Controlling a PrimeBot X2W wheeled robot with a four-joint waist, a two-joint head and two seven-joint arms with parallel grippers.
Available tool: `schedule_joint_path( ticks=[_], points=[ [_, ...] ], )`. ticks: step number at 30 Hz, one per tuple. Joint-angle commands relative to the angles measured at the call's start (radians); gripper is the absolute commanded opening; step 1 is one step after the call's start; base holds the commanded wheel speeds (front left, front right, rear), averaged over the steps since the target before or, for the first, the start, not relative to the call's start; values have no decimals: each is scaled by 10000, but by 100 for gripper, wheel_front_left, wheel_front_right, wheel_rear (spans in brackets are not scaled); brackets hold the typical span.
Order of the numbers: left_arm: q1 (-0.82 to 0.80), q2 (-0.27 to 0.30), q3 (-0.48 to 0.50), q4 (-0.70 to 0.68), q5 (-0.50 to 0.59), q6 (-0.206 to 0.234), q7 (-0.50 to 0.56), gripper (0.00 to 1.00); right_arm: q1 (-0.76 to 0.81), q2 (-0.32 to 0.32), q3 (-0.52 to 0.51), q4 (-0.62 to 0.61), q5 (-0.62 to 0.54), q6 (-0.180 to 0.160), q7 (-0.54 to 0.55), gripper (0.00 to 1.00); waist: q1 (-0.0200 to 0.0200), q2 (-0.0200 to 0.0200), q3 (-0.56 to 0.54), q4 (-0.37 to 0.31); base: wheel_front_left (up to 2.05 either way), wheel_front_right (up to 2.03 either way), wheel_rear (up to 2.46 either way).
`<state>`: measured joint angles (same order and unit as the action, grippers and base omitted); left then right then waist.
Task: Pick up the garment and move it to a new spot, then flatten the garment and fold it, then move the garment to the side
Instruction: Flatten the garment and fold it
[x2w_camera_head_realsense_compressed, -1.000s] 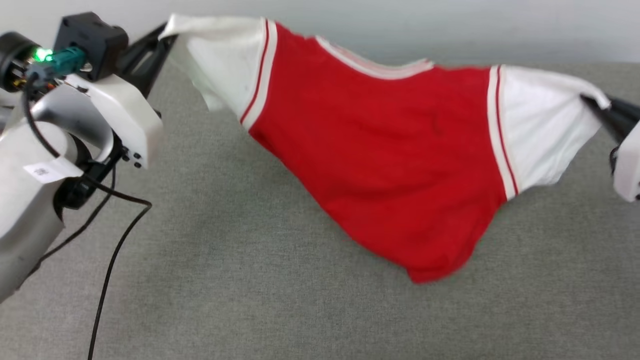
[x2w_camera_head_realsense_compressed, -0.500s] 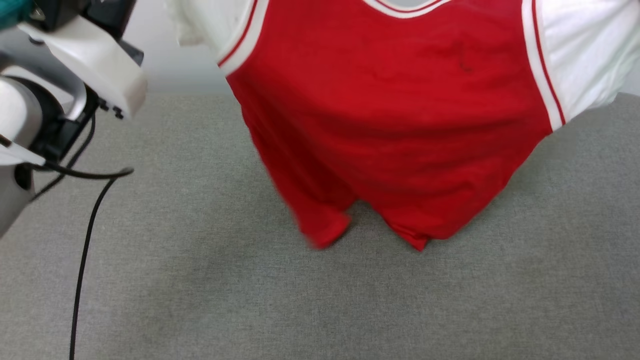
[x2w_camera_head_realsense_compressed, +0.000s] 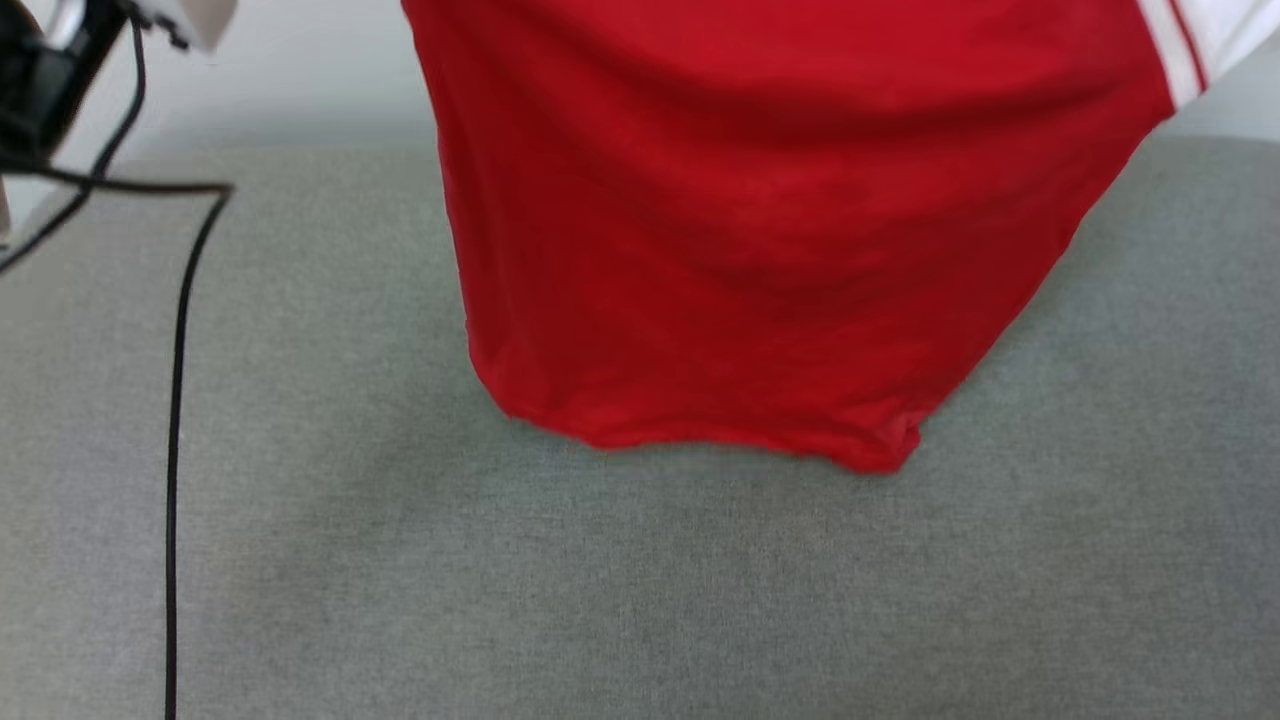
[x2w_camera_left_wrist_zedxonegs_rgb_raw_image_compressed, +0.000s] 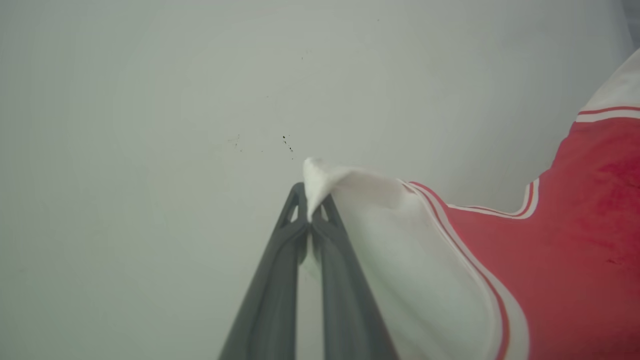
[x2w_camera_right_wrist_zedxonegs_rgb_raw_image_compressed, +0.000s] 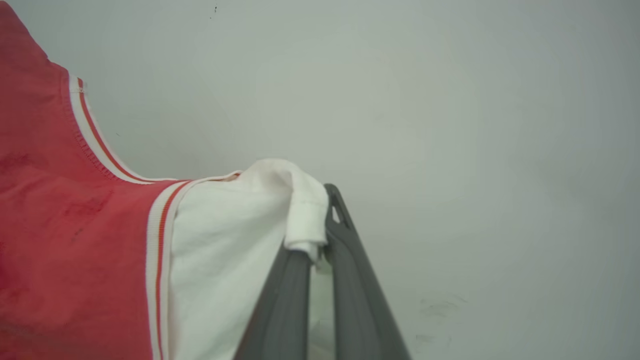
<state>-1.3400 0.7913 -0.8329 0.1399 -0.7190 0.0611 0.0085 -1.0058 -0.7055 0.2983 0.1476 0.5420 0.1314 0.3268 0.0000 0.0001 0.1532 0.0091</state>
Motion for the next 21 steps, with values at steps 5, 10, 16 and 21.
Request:
schedule_joint_path(
  ticks=[5, 10, 16, 21],
  points=[
    [-1086, -424, 148, 903, 152, -328, -116, 0, -1637, 339, 300, 862, -670, -14, -4, 0, 0, -1, 1131, -72, 0, 0, 0],
    [-2379, -982, 263, 2137, 352, -710, -329, 0, -3356, 702, 692, 1939, -1240, -14, -321, 0, 0, -1, 2038, -120, 0, 0, 0],
    [-3859, -1531, 298, 3728, 756, -1046, -764, 0, -5315, 1049, 956, 3172, -1637, -14, -1001, 0, 0, -1, 2944, -97, 0, 0, 0],
    [-4859, -1800, 535, 4858, 844, -1212, -1329, 0, -6833, 1242, 1213, 4188, -1937, -14, -1538, 0, 0, -1, 3492, -77, 0, 0, 0]
  ],
)
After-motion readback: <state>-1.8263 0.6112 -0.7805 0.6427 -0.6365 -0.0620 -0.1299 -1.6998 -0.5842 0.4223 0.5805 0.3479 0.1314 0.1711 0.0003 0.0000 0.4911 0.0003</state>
